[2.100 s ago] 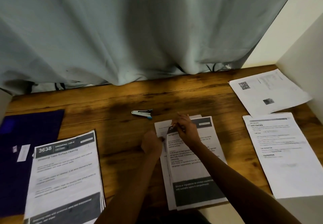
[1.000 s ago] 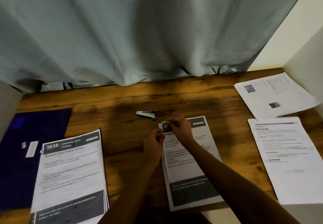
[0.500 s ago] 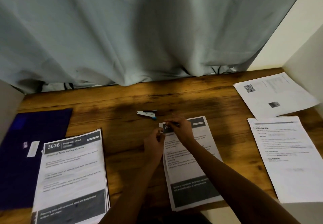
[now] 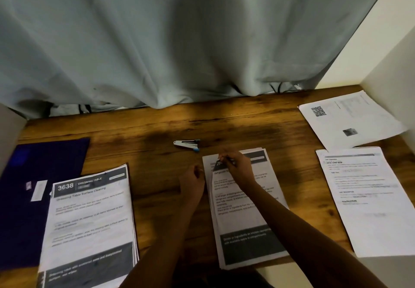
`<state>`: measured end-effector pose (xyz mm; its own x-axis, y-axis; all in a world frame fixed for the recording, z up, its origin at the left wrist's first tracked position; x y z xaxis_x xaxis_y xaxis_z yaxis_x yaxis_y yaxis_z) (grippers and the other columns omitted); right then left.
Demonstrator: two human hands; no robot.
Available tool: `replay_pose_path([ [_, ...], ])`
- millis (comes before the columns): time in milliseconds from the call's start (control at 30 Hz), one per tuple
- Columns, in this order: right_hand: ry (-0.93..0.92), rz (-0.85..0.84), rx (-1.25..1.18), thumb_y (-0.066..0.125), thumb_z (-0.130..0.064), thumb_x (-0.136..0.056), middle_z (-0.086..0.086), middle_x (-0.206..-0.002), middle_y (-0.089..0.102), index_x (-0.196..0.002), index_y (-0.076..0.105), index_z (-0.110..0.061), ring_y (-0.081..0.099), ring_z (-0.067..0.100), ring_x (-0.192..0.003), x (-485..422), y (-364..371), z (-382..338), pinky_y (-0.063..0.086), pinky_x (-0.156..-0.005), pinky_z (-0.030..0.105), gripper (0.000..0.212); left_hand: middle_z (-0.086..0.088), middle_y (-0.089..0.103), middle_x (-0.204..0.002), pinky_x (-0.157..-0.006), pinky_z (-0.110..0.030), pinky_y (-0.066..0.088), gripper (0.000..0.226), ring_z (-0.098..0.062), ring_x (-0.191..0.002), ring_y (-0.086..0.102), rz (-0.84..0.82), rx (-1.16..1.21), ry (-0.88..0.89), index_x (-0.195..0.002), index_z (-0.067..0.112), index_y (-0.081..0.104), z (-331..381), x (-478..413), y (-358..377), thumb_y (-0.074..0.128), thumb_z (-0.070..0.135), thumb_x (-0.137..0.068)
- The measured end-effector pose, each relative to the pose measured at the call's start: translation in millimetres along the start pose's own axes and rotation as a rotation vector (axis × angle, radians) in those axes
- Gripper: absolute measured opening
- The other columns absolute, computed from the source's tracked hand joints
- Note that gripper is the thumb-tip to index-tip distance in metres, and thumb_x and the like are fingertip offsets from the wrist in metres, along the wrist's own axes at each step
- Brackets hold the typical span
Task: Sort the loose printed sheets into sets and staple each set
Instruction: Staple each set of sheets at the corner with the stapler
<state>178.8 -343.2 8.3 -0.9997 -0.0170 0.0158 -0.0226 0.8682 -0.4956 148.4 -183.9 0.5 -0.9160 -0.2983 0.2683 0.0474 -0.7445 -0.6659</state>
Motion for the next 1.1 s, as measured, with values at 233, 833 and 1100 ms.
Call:
replay_pose_path([
  [233, -0.093, 0.026, 0.007, 0.057, -0.001, -0.088, -0.008, -0.101, 0.063, -0.091, 0.067, -0.010, 0.061, 0.004, -0.096, 4, -2, 4, 0.047, -0.086, 0.016, 0.014, -0.007, 0.062, -0.115, -0.082, -0.029, 0.051, 0.034, -0.021, -0.104, 0.060, -0.046, -0.105, -0.011, -0.115, 0.011, 0.057, 1, -10, 15, 0.067, 0.026, -0.086],
  [833, -0.049, 0.059, 0.044, 0.059, -0.005, -0.088, -0.003, -0.104, 0.063, -0.093, 0.067, -0.014, 0.056, 0.006, -0.101, -1, -6, 5, 0.046, -0.089, 0.016, 0.013, 0.000, 0.065, -0.103, -0.066, -0.019, 0.038, 0.021, -0.008, -0.081, 0.054, -0.073, -0.250, 0.014, -0.107, 0.017, 0.062, 2, -5, 15, 0.054, 0.032, -0.094],
  [1100, 0.018, 0.078, 0.072, 0.060, -0.014, -0.089, -0.002, -0.107, 0.065, -0.095, 0.069, -0.020, 0.055, 0.015, -0.111, -10, 5, 3, 0.046, -0.099, 0.038, 0.012, -0.003, 0.067, -0.101, -0.070, -0.017, 0.043, 0.023, -0.010, -0.087, 0.060, -0.158, -0.037, 0.137, -0.108, 0.016, 0.063, 3, 0, 10, 0.048, 0.029, -0.097],
])
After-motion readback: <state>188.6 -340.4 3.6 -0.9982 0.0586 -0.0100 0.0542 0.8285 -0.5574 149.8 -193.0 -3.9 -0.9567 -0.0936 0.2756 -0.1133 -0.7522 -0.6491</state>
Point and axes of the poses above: each hand's wrist, its own x-axis away from the middle knuckle, its own y-axis out of the palm, z = x × y, the point moved 4 cm from there along -x, towards the middle knuckle
